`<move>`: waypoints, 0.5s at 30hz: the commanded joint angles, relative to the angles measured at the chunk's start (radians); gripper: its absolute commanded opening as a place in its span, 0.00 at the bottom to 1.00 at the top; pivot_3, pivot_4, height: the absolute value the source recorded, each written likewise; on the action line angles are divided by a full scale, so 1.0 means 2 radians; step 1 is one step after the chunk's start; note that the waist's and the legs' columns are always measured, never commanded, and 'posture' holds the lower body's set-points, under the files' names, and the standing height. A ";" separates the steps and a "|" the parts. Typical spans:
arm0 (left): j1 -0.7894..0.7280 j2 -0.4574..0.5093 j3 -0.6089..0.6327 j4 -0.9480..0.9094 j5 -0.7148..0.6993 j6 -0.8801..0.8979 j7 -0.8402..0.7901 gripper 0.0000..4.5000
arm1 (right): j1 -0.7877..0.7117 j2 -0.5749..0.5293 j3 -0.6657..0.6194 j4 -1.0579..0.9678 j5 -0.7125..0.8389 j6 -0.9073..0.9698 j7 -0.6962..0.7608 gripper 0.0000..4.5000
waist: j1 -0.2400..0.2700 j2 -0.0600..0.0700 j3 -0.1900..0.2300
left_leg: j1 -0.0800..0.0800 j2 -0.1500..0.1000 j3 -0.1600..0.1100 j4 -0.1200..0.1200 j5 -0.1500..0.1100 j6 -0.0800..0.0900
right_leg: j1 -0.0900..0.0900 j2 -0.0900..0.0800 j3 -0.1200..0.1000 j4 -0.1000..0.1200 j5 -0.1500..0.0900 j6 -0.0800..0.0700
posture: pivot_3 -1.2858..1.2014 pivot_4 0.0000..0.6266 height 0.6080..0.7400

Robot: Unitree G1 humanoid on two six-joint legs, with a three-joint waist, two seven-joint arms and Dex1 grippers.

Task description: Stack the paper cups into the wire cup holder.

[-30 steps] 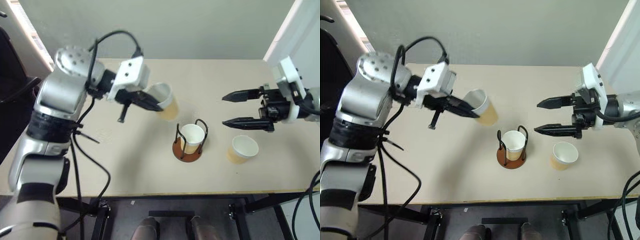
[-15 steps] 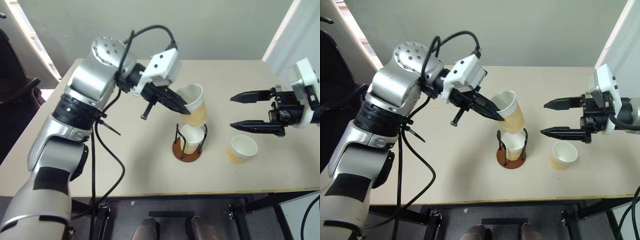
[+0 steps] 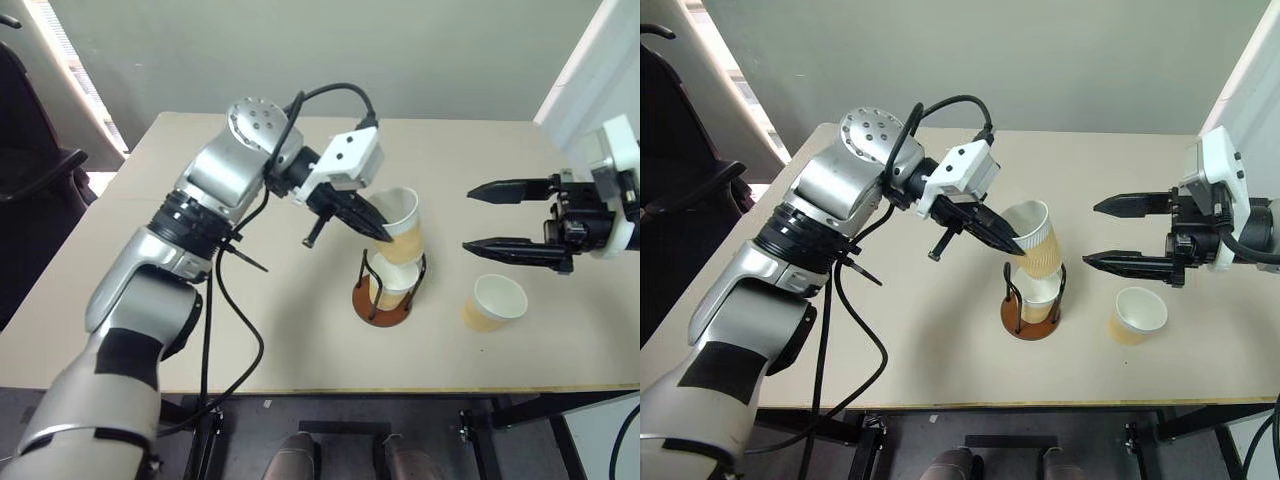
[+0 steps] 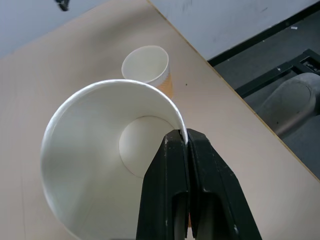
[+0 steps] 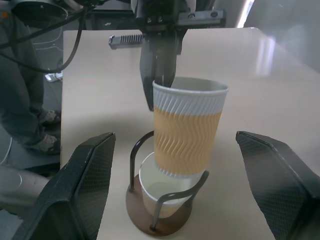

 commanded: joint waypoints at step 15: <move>-0.009 -0.037 -0.020 0.043 0.063 -0.085 -0.019 0.01 | 0.017 -0.020 -0.034 -0.027 0.019 -0.002 -0.012 0.89 | 0.002 0.000 0.000 | 0.000 0.000 0.000 0.002 -0.002 0.003 | 0.001 0.000 0.000 0.000 0.001 0.002 | 0.52 0.24 1.00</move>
